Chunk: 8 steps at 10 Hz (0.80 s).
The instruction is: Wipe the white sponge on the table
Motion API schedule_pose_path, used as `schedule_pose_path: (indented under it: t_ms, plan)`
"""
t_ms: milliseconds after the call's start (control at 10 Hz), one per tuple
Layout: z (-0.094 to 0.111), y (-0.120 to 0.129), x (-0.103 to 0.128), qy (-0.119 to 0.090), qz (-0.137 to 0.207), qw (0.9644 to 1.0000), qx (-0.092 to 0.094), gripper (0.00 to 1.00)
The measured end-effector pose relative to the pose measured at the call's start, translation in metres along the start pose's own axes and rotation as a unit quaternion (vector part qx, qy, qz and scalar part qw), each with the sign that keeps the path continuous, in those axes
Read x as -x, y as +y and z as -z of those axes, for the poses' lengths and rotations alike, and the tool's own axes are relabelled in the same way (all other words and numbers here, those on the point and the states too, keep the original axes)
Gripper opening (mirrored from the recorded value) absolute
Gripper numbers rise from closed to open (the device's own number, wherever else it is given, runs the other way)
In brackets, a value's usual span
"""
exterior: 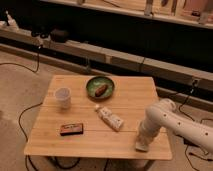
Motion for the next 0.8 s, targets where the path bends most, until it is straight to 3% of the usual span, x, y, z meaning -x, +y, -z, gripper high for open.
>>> schedule_pose_path:
  t_ms: [300,400,500,600,800]
  plan:
    - [-0.002,0.038,-0.012,-0.002,-0.056,0.9984,0.011,0.30]
    - [-0.002,0.038,-0.012,-0.002,-0.056,0.9984,0.011,0.30]
    - [0.009,0.082,-0.052,0.019,-0.113,0.9930,0.025,0.30]
    - [0.012,0.088,-0.064,0.024,-0.123,0.9917,0.029,0.30]
    - [0.020,0.078,-0.095,0.038,-0.126,0.9909,0.028,0.30]
